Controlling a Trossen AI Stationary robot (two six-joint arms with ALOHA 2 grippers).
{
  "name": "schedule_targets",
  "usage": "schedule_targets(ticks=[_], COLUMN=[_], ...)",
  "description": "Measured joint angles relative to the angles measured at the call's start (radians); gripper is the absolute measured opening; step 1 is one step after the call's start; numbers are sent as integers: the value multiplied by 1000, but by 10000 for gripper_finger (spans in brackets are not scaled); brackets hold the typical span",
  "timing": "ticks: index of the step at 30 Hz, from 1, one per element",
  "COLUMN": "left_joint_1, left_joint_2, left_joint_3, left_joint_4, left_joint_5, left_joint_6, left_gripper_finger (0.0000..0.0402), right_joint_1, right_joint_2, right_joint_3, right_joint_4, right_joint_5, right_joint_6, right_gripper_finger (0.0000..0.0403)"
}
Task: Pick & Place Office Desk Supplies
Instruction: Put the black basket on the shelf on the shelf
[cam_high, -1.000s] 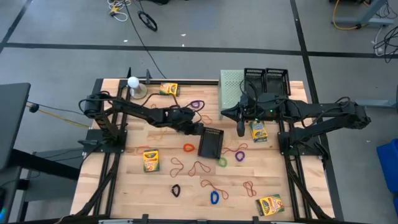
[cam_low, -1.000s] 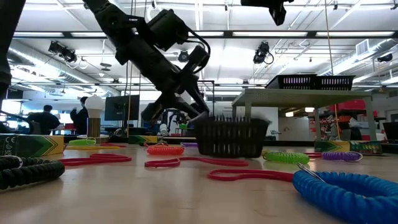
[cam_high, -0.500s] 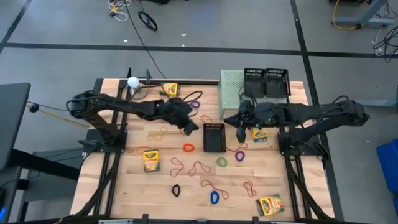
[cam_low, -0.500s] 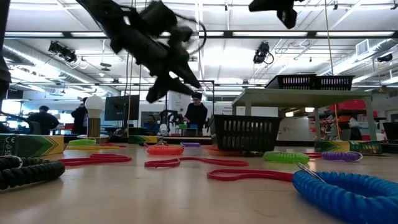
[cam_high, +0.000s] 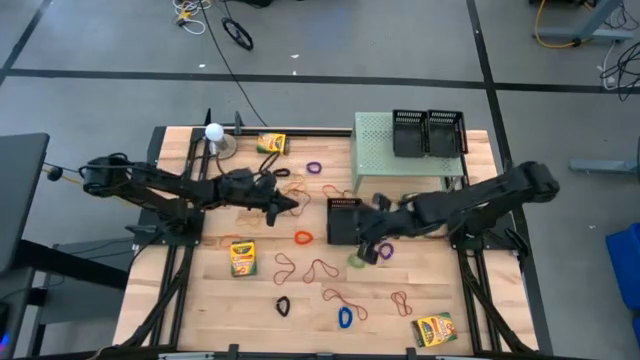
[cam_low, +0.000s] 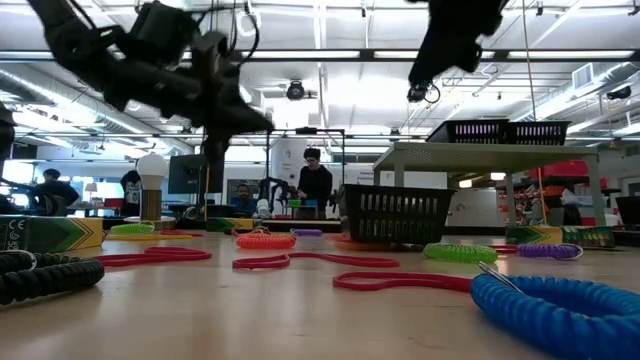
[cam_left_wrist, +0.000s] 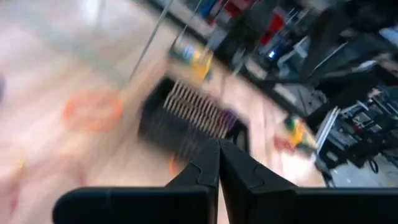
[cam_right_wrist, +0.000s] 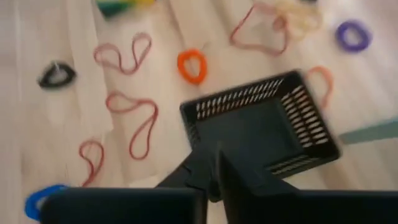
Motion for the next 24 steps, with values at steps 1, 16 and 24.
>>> schedule_targets(ticks=[1, 16, 24], left_joint_1=[4, -76, -77], left_joint_2=[1, 2, 2], left_joint_3=[-13, -89, -89], left_joint_4=[-7, 177, 150], left_joint_5=[-2, 0, 3], left_joint_6=[-36, 155, 204], left_gripper_finger=[12, 11, 9], right_joint_1=[0, 7, 6], right_joint_2=[31, 323, 391], right_joint_3=[10, 107, 107], right_joint_4=[4, -6, -60], right_joint_5=[-10, -32, -8], right_joint_6=[-1, -85, -76], right_gripper_finger=[60, 110, 108])
